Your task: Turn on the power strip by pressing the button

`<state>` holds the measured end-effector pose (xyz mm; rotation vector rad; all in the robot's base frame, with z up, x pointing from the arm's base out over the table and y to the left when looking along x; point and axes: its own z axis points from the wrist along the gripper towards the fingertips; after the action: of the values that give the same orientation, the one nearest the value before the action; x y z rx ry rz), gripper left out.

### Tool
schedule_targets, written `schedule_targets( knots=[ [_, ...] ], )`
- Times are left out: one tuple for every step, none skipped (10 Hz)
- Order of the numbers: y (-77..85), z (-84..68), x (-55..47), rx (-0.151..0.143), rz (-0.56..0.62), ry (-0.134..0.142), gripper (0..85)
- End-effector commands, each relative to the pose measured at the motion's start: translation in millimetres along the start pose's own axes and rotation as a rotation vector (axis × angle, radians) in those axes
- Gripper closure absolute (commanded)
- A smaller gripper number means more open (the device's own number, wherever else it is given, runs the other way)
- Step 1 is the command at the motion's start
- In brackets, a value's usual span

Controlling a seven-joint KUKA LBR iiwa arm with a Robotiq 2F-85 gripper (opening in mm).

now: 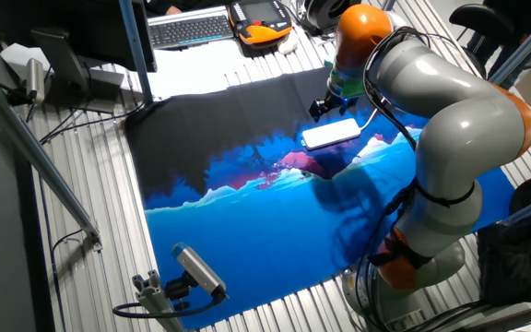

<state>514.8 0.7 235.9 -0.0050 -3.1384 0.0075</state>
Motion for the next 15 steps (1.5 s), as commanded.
schedule_targets(
  knots=[
    [-0.2,0.0,0.0,0.01,0.142,0.146,85.0],
    [-0.3,0.1,0.1,0.01,0.129,0.141,85.0],
    [-0.3,0.0,0.0,0.01,0.126,0.141,85.0],
    [-0.3,0.0,0.0,0.01,0.124,0.141,85.0],
    [-0.3,0.0,0.0,0.01,0.123,0.142,85.0],
    [-0.3,0.0,0.0,0.01,0.124,0.142,85.0],
    [-0.3,0.0,0.0,0.01,0.124,0.141,85.0],
    [-0.3,0.0,-0.1,0.01,0.124,0.142,85.0],
    [-0.3,0.0,-0.1,0.01,0.124,0.142,85.0],
    [-0.3,-0.1,-0.2,0.01,0.124,0.144,85.0],
    [-0.3,-0.1,-0.2,0.01,0.124,0.144,85.0],
    [-0.3,-0.1,-0.1,0.01,0.124,0.142,85.0],
    [-0.3,-0.1,-0.2,0.01,0.124,0.144,85.0],
    [-0.3,-0.1,-0.2,0.01,0.118,0.144,85.0],
    [-0.3,-0.1,-0.2,0.01,0.126,0.144,85.0]
  ],
)
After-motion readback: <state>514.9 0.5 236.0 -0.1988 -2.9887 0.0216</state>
